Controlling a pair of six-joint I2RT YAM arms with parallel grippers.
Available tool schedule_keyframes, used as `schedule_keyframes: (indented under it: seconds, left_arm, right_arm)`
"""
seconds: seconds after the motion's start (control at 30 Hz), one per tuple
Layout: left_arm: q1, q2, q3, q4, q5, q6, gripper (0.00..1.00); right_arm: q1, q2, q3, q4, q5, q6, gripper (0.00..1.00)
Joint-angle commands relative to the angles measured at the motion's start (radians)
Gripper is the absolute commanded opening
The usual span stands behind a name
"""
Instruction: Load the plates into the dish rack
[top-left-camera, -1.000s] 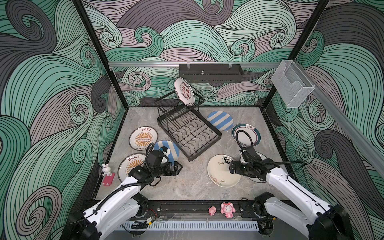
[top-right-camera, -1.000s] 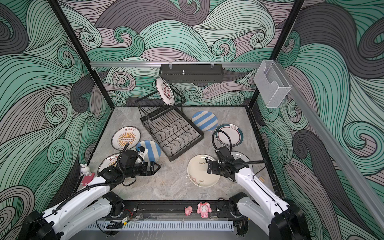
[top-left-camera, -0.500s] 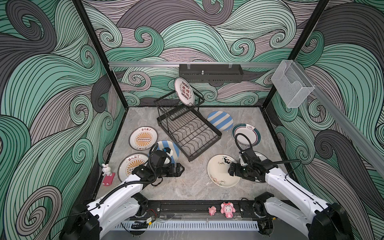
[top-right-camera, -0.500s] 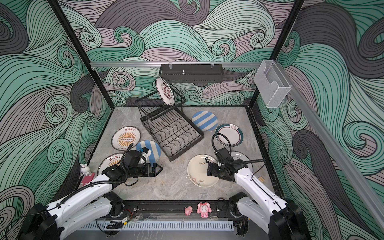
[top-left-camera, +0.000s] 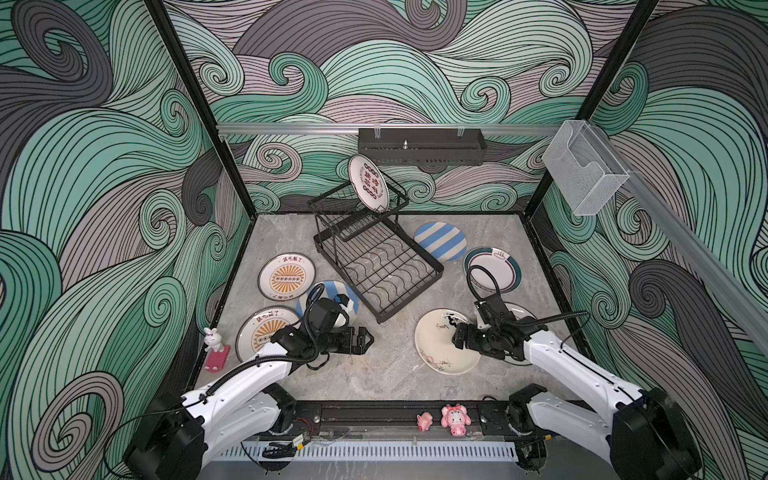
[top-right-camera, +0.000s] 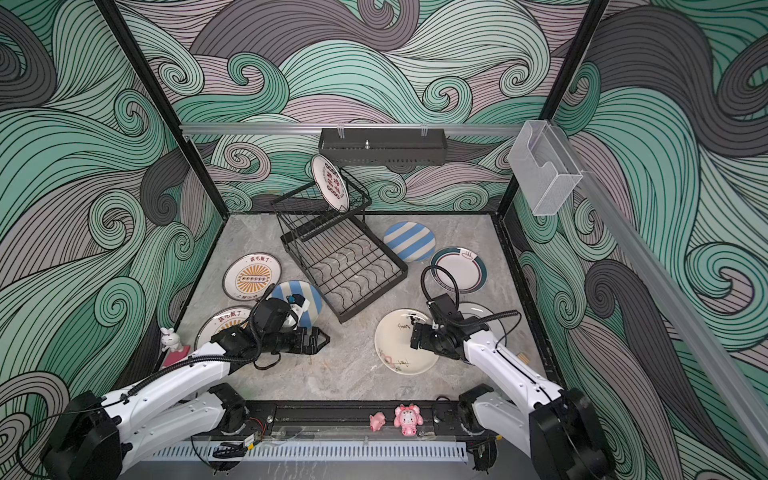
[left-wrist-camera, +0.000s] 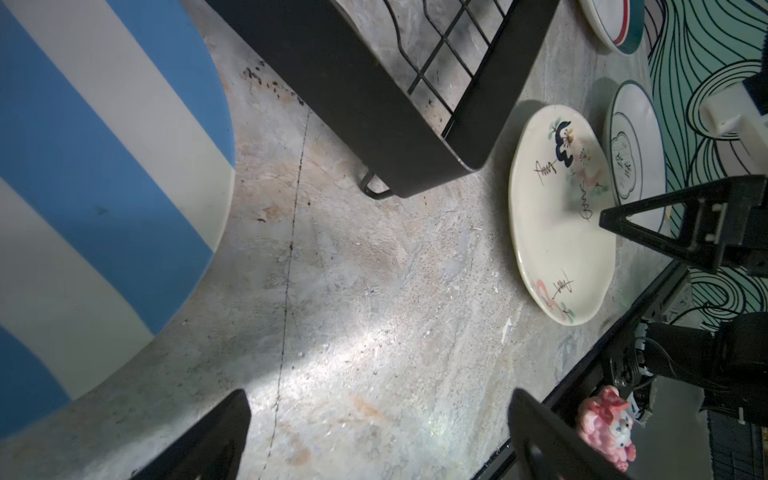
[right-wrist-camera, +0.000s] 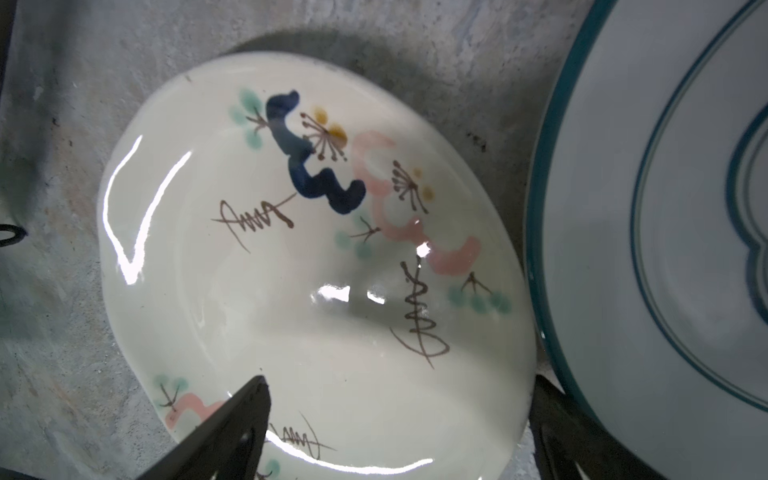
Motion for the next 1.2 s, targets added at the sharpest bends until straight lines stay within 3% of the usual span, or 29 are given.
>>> schedule_keyframes:
  seconds: [0.0, 0.5, 0.97, 1.17]
  left_arm:
    - [-0.025, 0.011, 0.059, -0.006, -0.032, 0.032, 0.99]
    - [-0.169, 0.196, 0.159, 0.025, -0.074, 0.075, 0.98]
    - [-0.212, 0.308, 0.220, 0.059, -0.066, 0.087, 0.98]
    - [-0.217, 0.352, 0.236, 0.088, -0.051, 0.090, 0.99]
  right_arm:
    - [-0.002, 0.015, 0.011, 0.059, -0.047, -0.031, 0.94]
    - [0.017, 0.065, -0.025, 0.183, -0.146, -0.080, 0.87]
    - [-0.025, 0.052, -0.173, 0.352, -0.185, 0.083, 0.72]
    - [-0.073, -0.012, -0.252, 0.419, -0.210, 0.136, 0.58]
